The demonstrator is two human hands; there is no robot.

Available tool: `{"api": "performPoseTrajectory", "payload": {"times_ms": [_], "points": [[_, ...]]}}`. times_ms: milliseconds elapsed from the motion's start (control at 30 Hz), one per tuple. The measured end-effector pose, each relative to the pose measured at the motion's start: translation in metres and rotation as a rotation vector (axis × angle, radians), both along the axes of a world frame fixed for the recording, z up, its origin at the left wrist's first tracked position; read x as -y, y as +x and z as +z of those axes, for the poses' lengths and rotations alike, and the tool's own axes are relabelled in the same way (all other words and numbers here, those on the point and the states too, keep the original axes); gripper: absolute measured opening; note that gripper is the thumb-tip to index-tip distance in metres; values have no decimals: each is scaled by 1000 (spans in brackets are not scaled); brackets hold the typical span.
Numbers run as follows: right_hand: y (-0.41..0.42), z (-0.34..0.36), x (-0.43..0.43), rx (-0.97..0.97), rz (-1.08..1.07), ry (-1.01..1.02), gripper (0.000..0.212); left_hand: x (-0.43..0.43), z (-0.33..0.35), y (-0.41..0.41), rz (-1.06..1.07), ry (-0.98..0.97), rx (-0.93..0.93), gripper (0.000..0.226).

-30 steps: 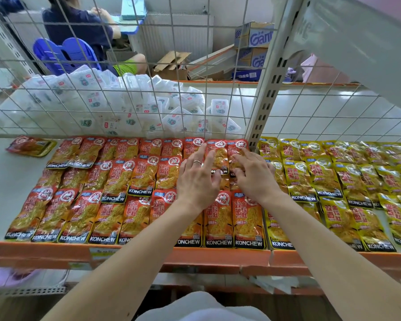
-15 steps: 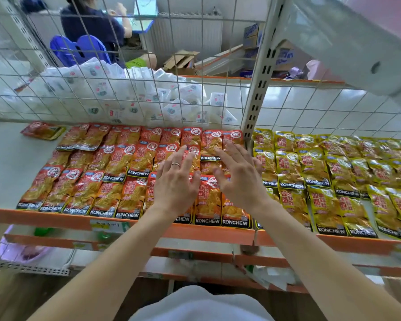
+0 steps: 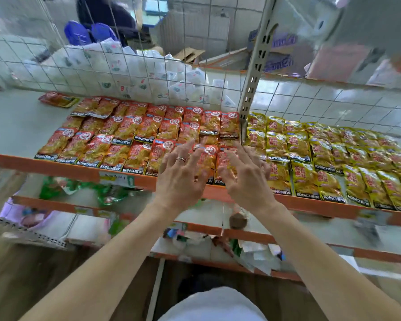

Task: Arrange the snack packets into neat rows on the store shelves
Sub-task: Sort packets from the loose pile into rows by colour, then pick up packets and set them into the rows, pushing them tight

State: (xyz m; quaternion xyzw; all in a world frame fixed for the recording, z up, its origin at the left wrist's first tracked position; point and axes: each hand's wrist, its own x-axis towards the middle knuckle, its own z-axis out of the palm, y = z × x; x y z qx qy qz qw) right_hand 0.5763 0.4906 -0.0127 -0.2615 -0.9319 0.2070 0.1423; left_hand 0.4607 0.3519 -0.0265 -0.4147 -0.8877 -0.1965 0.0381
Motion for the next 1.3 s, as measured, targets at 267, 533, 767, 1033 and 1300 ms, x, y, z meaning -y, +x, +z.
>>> {"api": "performPoseTrajectory", "payload": {"times_ms": [267,533,767,1033,1300], "points": [[71,6,35,-14,17,1,52,50,0,73,32,-22,20,65],[133,6,26,-12,-33,3,52,34,7,135,-44,23,23,62],[187,20,-26,-29,-73,-34,54,-15,12,175,-81,-4,16,57],[285,27,-120,-47,-102,-4,51,-120,17,257,-130,21,36,62],[359,18,-198,-30,-132,38,55,-206,9,333,-167,20,69,60]]}}
